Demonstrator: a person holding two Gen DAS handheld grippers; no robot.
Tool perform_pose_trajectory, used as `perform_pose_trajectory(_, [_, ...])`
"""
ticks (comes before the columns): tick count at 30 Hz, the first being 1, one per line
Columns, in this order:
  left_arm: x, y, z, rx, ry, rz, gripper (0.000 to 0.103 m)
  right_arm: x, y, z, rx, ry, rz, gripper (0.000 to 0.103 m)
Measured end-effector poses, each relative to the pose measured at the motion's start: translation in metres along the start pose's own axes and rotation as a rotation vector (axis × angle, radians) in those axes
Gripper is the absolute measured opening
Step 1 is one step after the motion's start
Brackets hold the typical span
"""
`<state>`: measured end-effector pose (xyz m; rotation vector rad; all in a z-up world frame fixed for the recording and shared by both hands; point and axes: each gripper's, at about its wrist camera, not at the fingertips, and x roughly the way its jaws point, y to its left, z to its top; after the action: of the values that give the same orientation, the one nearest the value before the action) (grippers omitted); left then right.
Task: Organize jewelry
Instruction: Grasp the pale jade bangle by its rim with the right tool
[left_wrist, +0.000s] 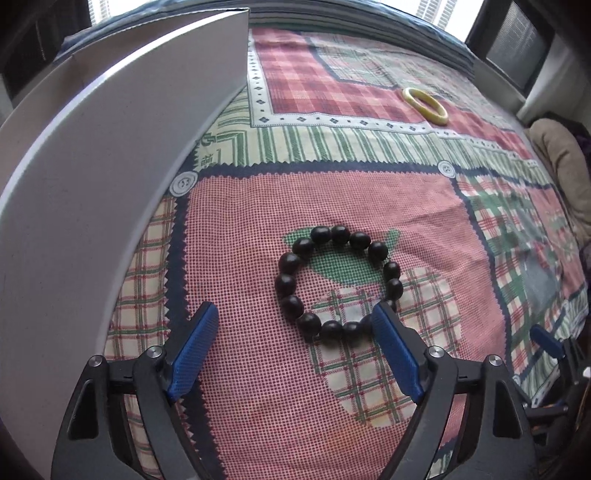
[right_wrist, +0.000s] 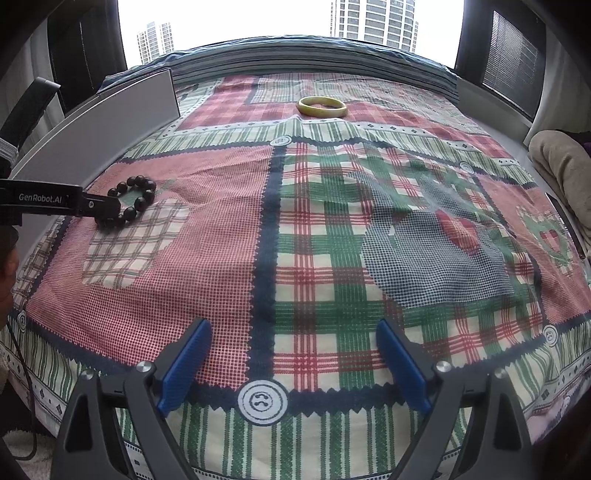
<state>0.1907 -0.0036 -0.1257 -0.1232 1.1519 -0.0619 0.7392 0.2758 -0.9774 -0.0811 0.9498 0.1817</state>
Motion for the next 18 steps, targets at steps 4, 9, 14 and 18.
perform_pose_trajectory(4, [-0.001, 0.003, -0.008, -0.003, -0.015, 0.02, 0.093, -0.009, -0.023, 0.03, 0.044, 0.053, 0.16, 0.093])
perform_pose_trajectory(9, [0.002, 0.0, -0.019, 0.033, -0.044, 0.053, 0.097, -0.021, -0.046, 0.124, -0.043, -0.022, 0.134, 0.093])
perform_pose_trajectory(14, [0.003, -0.007, -0.029, 0.069, -0.092, 0.088, 0.103, 0.036, -0.066, 0.232, 0.008, 0.036, 0.184, 0.093])
perform_pose_trajectory(18, [0.0, -0.006, -0.032, 0.078, -0.134, 0.078, 0.103, 0.085, -0.053, 0.277, -0.016, 0.068, 0.19, 0.091])
